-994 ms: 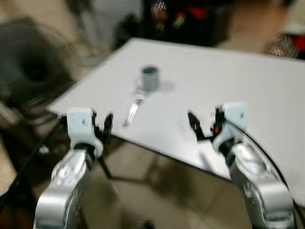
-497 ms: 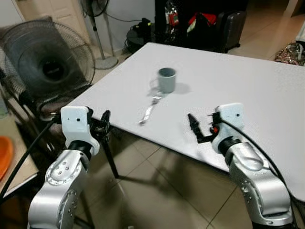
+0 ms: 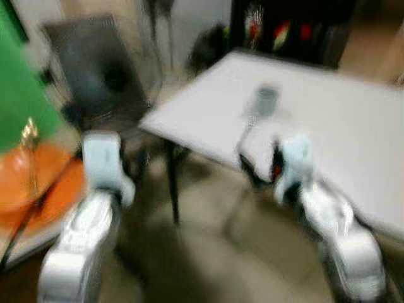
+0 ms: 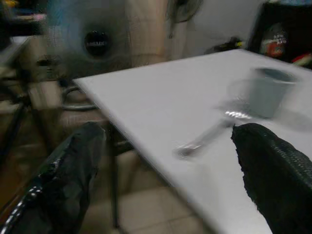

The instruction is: Setting the table

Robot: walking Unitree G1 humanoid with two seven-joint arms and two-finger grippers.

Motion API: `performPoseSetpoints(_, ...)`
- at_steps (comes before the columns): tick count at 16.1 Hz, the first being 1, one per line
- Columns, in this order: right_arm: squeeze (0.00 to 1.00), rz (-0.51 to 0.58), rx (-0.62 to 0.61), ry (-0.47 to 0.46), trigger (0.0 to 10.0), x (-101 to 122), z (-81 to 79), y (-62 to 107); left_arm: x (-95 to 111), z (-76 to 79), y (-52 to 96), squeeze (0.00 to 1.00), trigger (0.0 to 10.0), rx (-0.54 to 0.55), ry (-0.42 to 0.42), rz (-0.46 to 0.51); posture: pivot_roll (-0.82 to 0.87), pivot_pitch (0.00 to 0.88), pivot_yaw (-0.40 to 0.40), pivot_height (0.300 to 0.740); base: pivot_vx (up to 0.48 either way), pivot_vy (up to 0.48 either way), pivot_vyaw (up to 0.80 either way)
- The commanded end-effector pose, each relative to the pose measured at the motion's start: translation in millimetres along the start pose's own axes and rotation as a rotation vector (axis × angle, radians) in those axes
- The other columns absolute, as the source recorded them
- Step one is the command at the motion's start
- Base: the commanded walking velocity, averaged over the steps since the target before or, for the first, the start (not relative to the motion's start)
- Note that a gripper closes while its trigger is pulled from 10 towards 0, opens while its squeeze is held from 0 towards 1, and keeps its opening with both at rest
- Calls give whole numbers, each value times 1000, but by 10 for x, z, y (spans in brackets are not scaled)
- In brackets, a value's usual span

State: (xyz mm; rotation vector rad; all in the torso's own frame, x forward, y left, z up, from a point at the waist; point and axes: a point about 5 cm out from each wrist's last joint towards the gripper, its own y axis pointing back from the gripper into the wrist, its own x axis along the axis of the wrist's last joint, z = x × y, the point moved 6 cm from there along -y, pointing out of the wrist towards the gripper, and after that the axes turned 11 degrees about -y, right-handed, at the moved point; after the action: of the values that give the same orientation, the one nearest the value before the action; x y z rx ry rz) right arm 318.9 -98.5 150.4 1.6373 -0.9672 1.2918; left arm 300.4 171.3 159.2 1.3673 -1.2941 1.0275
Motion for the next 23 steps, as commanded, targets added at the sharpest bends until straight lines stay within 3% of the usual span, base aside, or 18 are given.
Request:
performPoseSetpoints(1, 0, 25, 29, 4, 10000, 72, -64, -10, -28, -34, 8, 0, 10000, 14, -13, -20, -59, 0, 68, 740, 0, 352, 800)
performPoseSetpoints(5, 0, 10, -42, -77, 10000, -24, 94, 43, -59, -39, 31, 0, 10000, 11, -21, -40, -46, 0, 70, 740, 0, 354, 200)
performPoseSetpoints(10, 0, -2, -27, -124, 10000, -68, 28, 31, -57, -48, 74, 0, 10000, 20, -35, -43, -26, 0, 48, 740, 0, 347, 0)
performPoseSetpoints(14, 0, -9, -32, -181, 10000, -97, -4, -7, -30, -117, 43, 0, 10000, 49, -42, -43, -18, 0, 43, 740, 0, 0, 0)
performPoseSetpoints(20, 0, 6, -12, -162, 10000, -62, -48, -16, 34, -119, -2, 0, 10000, 34, -52, -4, -22, 0, 46, 740, 0, 0, 0)
performPoseSetpoints(23, 0, -20, 12, -183, 10000, -77, -111, -105, 41, -121, -6, 0, 10000, 33, -66, -3, -14, 0, 37, 740, 0, 0, 248)
